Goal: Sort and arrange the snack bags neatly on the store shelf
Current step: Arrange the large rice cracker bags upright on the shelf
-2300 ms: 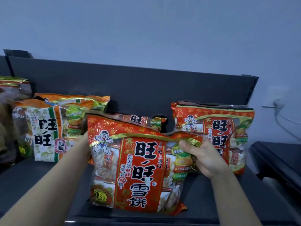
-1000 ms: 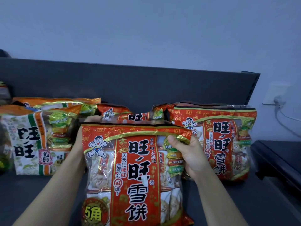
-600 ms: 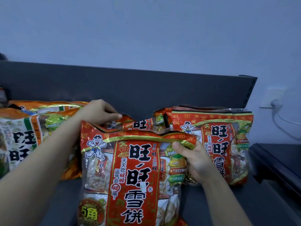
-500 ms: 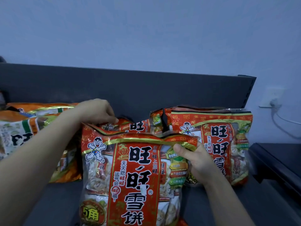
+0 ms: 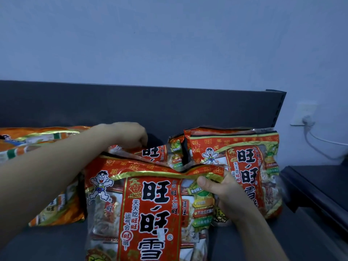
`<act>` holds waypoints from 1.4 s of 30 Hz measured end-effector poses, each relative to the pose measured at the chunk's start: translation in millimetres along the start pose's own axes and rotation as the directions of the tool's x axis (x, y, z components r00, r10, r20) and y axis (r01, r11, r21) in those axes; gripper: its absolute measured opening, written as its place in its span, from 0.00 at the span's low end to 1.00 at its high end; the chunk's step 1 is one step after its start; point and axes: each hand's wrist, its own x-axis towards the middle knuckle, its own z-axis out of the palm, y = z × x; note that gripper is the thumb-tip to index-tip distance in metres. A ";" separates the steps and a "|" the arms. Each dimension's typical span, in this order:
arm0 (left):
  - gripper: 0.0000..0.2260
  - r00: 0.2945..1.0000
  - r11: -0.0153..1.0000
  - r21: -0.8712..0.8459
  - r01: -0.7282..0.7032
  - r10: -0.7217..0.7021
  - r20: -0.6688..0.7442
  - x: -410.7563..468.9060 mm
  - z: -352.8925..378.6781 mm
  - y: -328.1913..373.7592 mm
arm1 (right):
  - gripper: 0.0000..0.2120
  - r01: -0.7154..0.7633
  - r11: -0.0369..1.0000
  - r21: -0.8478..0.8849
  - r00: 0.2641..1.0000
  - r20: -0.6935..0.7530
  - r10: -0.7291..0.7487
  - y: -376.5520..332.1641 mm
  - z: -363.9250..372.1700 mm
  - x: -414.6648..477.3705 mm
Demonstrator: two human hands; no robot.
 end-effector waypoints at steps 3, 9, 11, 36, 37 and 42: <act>0.07 0.977 0.999 -0.023 0.048 -0.052 -0.207 4.3 1.8 -2.5 | 0.47 -0.001 1.000 0.015 1.000 0.008 0.001 -0.2 0.2 -1.1; 0.07 0.824 0.897 -0.442 0.010 -0.257 -0.504 -13.9 -18.4 -22.5 | 0.34 0.013 0.999 0.031 0.995 -0.104 -0.010 1.7 13.5 4.9; 0.06 0.853 0.914 -0.405 0.016 -0.224 -0.472 -15.9 -15.5 -26.2 | 0.25 0.021 0.999 0.038 0.986 -0.166 -0.014 1.0 22.1 10.0; 0.47 0.845 0.968 -0.135 0.212 -0.251 -0.473 -81.8 46.3 -5.4 | 0.27 0.144 0.852 -0.503 0.878 -0.332 -0.344 -5.9 67.6 51.8; 0.45 0.832 0.969 -0.115 0.219 -0.247 -0.496 -80.3 46.1 -3.4 | 0.32 0.124 0.838 -0.531 0.887 -0.319 -0.333 -5.5 65.5 48.3; 0.37 0.734 0.962 -0.148 0.231 -0.272 -0.623 -78.8 55.1 5.1 | 0.34 -0.015 0.655 -0.755 0.925 -0.259 -0.278 -13.2 55.8 38.2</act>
